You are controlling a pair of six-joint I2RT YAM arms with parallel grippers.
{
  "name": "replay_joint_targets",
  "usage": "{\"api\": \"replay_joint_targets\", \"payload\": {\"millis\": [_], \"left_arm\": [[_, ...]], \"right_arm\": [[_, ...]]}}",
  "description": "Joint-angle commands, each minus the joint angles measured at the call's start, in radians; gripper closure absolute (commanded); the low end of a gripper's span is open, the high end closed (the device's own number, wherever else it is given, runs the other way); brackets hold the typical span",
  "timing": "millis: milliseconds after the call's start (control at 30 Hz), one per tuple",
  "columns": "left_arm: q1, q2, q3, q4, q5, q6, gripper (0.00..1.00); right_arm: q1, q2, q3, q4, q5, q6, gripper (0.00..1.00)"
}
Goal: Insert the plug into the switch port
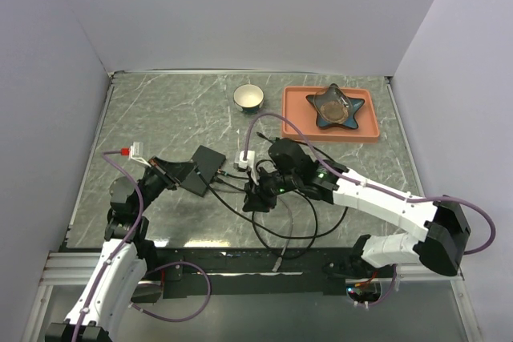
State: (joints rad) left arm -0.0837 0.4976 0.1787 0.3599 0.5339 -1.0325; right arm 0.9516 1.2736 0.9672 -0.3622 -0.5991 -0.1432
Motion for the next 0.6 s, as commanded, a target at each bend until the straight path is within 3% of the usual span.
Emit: {"api": "replay_joint_targets", "payload": {"millis": [0,167,200,267,567], "left_arm": [[0.002,-0.025,0.030,-0.019,-0.015,0.041,0.99],[0.002,-0.039,0.035,-0.030,-0.012,0.051,0.99],[0.002,-0.040,0.036,-0.029,-0.009,0.054,0.99],[0.002,-0.053,0.028,-0.010,0.009,0.057,0.99],[0.002,-0.119,-0.015,0.132,0.100,0.032,0.99]], "right_arm": [[0.006,-0.085,0.005,0.089,0.027,0.008,0.53],[-0.004,-0.114,0.005,0.163,0.056,0.059,0.24],[-0.005,-0.114,0.007,0.172,0.080,0.074,0.12],[-0.016,-0.106,0.010,0.196,0.070,0.115,0.02],[-0.034,0.012,0.087,0.291,0.062,0.312,0.01]]}}
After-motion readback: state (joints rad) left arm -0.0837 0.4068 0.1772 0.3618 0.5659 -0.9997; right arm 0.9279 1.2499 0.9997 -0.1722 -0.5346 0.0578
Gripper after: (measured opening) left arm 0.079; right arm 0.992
